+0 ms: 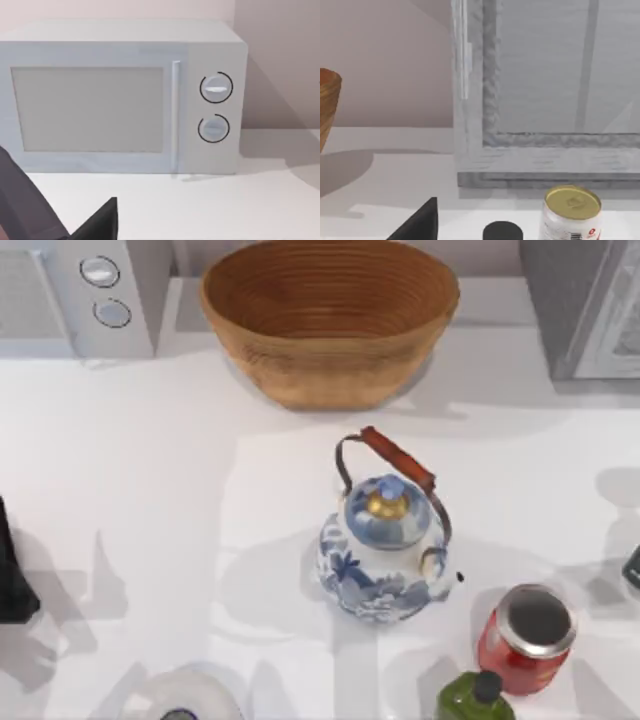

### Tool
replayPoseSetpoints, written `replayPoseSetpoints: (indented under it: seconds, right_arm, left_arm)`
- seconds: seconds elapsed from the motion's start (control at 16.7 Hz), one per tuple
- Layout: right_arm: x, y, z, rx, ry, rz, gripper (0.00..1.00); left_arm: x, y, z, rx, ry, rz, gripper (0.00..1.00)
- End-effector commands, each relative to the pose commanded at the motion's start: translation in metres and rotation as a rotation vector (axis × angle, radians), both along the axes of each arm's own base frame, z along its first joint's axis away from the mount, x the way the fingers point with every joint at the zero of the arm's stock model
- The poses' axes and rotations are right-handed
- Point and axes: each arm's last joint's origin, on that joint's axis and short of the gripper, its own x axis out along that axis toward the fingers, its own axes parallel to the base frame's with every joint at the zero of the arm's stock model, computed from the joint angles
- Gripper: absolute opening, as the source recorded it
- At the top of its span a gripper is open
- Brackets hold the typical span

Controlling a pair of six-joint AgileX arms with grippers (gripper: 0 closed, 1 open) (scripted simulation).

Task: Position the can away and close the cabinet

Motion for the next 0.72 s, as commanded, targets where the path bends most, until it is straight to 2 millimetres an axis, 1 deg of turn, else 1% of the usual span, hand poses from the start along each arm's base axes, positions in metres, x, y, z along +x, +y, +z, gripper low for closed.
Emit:
replayPoseSetpoints:
  seconds: [0.18, 0.3, 0.42, 0.54, 0.6, 0.72]
  right_arm:
    - [0.0, -0.001, 0.001, -0.003, 0.007, -0.007, 1.0]
    - [0.001, -0.003, 0.011, -0.015, 0.027, -0.029, 1.0]
    - [0.005, -0.005, 0.028, -0.031, 0.058, -0.049, 1.0]
    - [0.015, -0.008, 0.049, -0.045, 0.102, -0.058, 1.0]
    - [0.023, -0.009, 0.061, -0.051, 0.126, -0.058, 1.0]
    - [0.045, -0.012, 0.087, -0.058, 0.166, -0.051, 1.0]
  left_arm:
    - [0.0, 0.0, 0.0, 0.0, 0.0, 0.0, 1.0]
    - [0.0, 0.0, 0.0, 0.0, 0.0, 0.0, 1.0]
    - [0.0, 0.0, 0.0, 0.0, 0.0, 0.0, 1.0]
    - [0.0, 0.0, 0.0, 0.0, 0.0, 0.0, 1.0]
    - [0.0, 0.0, 0.0, 0.0, 0.0, 0.0, 1.0]
    - [0.0, 0.0, 0.0, 0.0, 0.0, 0.0, 1.0]
